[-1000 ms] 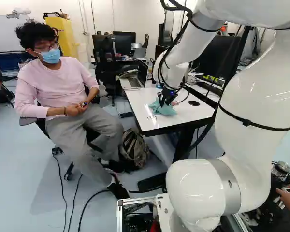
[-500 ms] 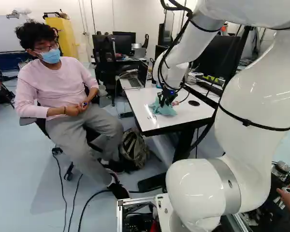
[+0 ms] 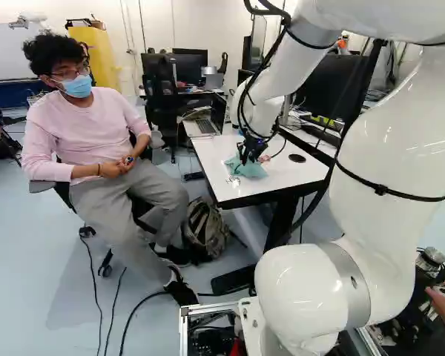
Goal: Clean the table with the green towel
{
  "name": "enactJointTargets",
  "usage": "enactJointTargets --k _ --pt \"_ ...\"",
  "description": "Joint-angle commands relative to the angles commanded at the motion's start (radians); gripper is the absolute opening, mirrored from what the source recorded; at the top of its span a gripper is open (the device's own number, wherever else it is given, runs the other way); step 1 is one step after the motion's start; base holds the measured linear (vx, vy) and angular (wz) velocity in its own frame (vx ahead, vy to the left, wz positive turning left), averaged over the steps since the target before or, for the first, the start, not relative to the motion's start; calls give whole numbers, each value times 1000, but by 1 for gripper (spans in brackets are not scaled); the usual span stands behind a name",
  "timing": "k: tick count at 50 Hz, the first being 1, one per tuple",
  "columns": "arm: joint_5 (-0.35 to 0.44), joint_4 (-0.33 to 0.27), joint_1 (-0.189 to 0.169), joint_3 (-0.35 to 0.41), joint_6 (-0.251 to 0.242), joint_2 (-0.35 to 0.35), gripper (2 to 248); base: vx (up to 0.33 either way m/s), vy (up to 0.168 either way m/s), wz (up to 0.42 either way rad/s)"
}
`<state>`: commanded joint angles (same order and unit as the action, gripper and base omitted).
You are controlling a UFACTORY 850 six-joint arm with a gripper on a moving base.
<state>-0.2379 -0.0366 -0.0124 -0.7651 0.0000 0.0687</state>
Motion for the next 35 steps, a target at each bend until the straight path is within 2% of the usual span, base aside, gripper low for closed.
enactJointTargets --k 35 --pt "0 0 132 102 0 -98 39 0 0 0"
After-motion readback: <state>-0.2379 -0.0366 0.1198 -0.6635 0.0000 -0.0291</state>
